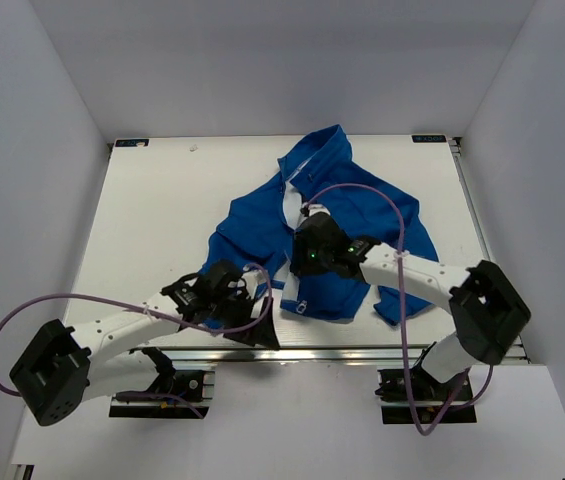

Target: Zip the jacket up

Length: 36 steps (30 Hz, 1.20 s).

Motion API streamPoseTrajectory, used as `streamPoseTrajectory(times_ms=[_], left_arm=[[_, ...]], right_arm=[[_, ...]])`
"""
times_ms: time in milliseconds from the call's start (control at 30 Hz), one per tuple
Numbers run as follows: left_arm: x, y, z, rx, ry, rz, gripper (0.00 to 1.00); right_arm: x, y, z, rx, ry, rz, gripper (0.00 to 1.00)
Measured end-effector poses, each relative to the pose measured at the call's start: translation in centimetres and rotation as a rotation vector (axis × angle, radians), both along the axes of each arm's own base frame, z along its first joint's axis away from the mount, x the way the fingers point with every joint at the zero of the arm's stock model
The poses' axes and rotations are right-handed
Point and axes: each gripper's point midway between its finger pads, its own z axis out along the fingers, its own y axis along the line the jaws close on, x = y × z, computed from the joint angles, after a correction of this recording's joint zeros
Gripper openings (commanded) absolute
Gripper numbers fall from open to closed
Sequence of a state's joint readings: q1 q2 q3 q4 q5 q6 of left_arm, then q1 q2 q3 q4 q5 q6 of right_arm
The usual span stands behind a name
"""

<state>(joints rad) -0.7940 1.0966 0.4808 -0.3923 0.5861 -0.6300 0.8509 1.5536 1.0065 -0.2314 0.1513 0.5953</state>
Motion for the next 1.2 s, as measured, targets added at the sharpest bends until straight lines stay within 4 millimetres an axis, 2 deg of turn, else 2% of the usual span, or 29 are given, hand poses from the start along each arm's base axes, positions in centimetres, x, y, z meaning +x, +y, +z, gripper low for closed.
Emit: streamPoseTrajectory(times_ms=[100, 167, 200, 333, 467, 533, 733, 833, 933, 1033, 1067, 1100, 1167, 1200], left_arm=[[2.1, -1.2, 2.2, -0.005, -0.076, -0.001, 0.98], [3.5, -1.8, 3.6, -0.015, -0.136, 0.011, 0.98], [4.2, -2.2, 4.4, -0.023, -0.169, 0.02, 0.98], [7.3, -3.2, 6.6, -0.02, -0.284, 0.08, 0.98], [10.5, -3.5, 6.2, 0.06, -0.34, 0.157, 0.98], [12.2, -3.5, 5.1, 0.119, -0.35, 0.196, 0.96], [16.3, -5.1, 2.0, 0.218, -0.319, 0.229, 0.83], [17.3, -5.9, 0.7, 0.242, -0.302, 0.226, 0.78], [17.7, -6.2, -0.3, 0.255, -0.291, 0.227, 0.69], [18.0, -6.1, -0.5, 0.269, -0.292, 0.237, 0.46], [18.1, -6.1, -0.5, 0.272, -0.297, 0.242, 0.46], [18.3, -6.0, -0.4, 0.273, -0.302, 0.245, 0.39], [18.6, -5.8, -0.3, 0.276, -0.306, 0.257, 0.31], [18.6, -5.6, -0.3, 0.281, -0.308, 0.259, 0.2]], right_arm=[[-1.7, -0.8, 0.6, 0.017, -0.009, 0.057, 0.61], [-2.3, -1.0, 1.5, 0.036, -0.026, 0.082, 0.68], [-2.4, -1.0, 2.1, 0.049, -0.039, 0.09, 0.76], [-2.6, -1.1, 4.9, 0.101, -0.096, 0.106, 0.79], [-2.8, -2.2, 5.8, 0.106, -0.116, 0.073, 0.81], [-3.3, -3.3, 4.9, 0.079, -0.101, 0.046, 0.82], [-5.7, -8.0, -1.3, -0.105, 0.037, -0.043, 0.78], [-6.2, -9.1, -3.0, -0.17, 0.076, -0.06, 0.75], [-6.4, -9.5, -4.3, -0.204, 0.102, -0.062, 0.72], [-6.7, -9.8, -5.6, -0.235, 0.13, -0.06, 0.72], [-6.8, -9.9, -6.0, -0.247, 0.139, -0.06, 0.71], [-6.9, -10.1, -6.5, -0.261, 0.15, -0.061, 0.71], [-7.0, -10.3, -7.2, -0.283, 0.167, -0.064, 0.7], [-6.8, -10.4, -7.3, -0.285, 0.165, -0.067, 0.69]])
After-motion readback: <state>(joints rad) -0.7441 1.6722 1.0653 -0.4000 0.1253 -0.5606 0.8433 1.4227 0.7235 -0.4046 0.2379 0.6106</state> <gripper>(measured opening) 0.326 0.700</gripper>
